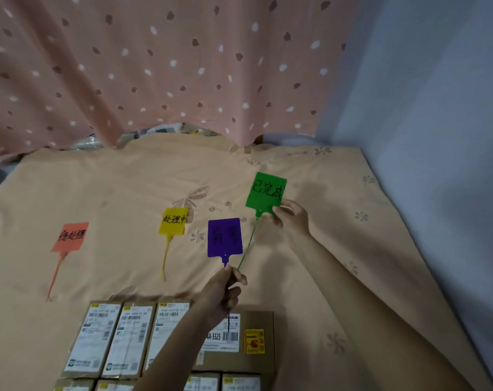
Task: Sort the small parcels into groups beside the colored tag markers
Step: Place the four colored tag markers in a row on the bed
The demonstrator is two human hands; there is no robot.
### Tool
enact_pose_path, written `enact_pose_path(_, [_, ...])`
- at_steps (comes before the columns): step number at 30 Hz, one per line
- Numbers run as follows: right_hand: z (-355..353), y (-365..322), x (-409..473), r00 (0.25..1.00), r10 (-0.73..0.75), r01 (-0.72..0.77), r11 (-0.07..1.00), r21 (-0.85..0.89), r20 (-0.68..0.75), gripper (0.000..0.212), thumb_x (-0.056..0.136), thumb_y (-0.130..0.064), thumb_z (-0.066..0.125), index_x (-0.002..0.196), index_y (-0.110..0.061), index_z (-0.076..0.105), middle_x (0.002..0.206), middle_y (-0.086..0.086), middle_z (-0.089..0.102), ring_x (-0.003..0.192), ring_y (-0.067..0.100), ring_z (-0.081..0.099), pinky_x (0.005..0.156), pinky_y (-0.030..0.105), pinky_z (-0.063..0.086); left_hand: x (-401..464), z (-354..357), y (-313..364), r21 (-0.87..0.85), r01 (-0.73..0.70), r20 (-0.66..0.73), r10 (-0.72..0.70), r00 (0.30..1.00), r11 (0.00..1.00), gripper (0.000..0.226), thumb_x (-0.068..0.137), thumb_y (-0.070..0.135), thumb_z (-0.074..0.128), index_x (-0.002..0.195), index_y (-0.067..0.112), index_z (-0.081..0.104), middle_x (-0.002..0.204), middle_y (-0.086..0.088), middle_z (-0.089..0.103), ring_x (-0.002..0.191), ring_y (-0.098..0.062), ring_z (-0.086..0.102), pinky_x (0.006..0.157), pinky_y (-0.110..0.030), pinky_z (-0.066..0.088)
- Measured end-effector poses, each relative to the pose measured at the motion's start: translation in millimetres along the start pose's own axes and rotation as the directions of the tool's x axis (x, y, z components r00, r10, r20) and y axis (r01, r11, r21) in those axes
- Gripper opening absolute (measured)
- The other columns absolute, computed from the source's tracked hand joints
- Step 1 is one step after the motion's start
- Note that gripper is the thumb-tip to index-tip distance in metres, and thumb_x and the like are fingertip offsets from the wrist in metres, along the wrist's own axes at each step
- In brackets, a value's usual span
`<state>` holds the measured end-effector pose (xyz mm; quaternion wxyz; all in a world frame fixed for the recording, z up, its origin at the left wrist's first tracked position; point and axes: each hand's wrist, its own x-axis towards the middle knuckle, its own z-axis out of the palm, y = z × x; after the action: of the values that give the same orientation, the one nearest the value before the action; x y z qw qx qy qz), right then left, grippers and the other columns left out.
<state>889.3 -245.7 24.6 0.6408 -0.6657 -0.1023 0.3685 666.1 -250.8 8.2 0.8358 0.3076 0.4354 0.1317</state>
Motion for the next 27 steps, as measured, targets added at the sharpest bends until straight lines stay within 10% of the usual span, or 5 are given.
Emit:
enact_pose_path(12, [8,102,105,0.961,0.256,-0.275,0.915,-0.295,-0.102,0.031,0.087,0.007,0.06,0.117,-0.001,0.063,0.095,0.015,0.069,0.058,0.015,0.063,0.058,0.025,0.056,10,-68,7,-0.063,-0.033,-0.127,0.025,0.992,0.997,0.041,0.102,0.027,0.036,0.071,0.008,0.054,0.067,-0.006,0.057,0.041,-0.008,0.025,0.039,-0.021,0.016])
enact_pose_path(21, [-7,126,106,0.981,0.103,-0.176,0.829,-0.53,-0.165,0.021,0.084,-0.011,0.064,0.067,-0.023,0.062,0.072,0.006,0.068,0.062,0.024,0.063,0.074,0.047,0.061,5,-81,-9,-0.047,-0.033,-0.115,0.027,0.993,0.998,0.049,0.101,0.029,0.035,0.063,0.011,0.061,0.063,-0.005,0.051,0.041,-0.008,0.023,0.041,-0.024,0.012])
enact_pose_path(27, [-12,87,50,0.993,0.065,-0.103,0.893,-0.439,-0.103,0.003,0.086,-0.013,0.067,0.083,-0.012,0.065,0.083,0.013,0.07,0.067,0.024,0.066,0.073,0.043,0.061,3,-46,-4,-0.014,-0.018,-0.045,0.018,0.999,1.0,0.04,0.104,0.027,0.03,0.075,0.007,0.051,0.066,-0.006,0.056,0.043,-0.008,0.023,0.036,-0.02,0.019])
